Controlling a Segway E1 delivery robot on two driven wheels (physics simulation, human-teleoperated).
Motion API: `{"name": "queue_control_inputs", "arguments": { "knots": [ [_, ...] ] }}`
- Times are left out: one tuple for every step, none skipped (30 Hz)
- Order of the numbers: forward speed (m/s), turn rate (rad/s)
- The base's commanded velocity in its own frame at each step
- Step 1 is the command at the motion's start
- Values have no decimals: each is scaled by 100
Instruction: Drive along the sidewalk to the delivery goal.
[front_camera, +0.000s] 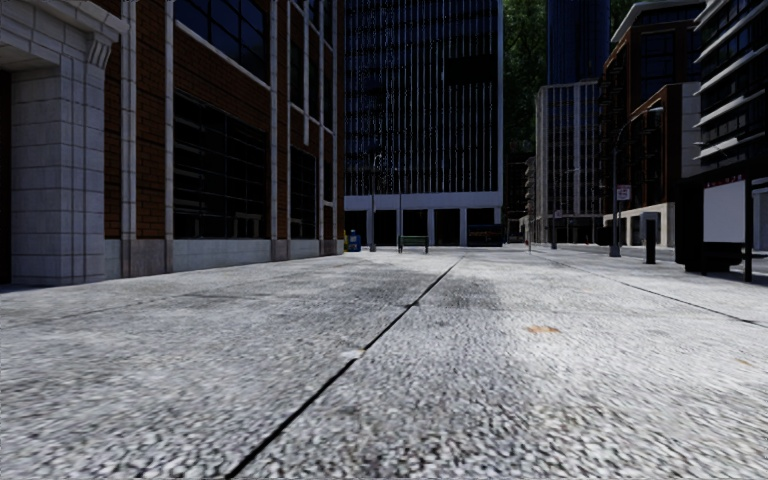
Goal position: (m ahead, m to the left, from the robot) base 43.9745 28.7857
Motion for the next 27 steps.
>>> {"name": "queue_control_inputs", "arguments": {
  "knots": [
    [200,0],
    [200,0],
    [200,0],
    [200,0],
    [200,0],
    [200,0],
    [200,0],
    [200,0],
    [200,0],
    [200,0],
    [200,0],
    [200,0],
    [200,0],
    [200,0],
    [200,0],
    [200,0],
    [200,0],
    [200,0],
    [200,0],
    [200,0],
    [200,0],
    [200,0],
    [200,0],
    [200,0],
    [200,0],
    [200,0],
    [200,0]
  ]
}}
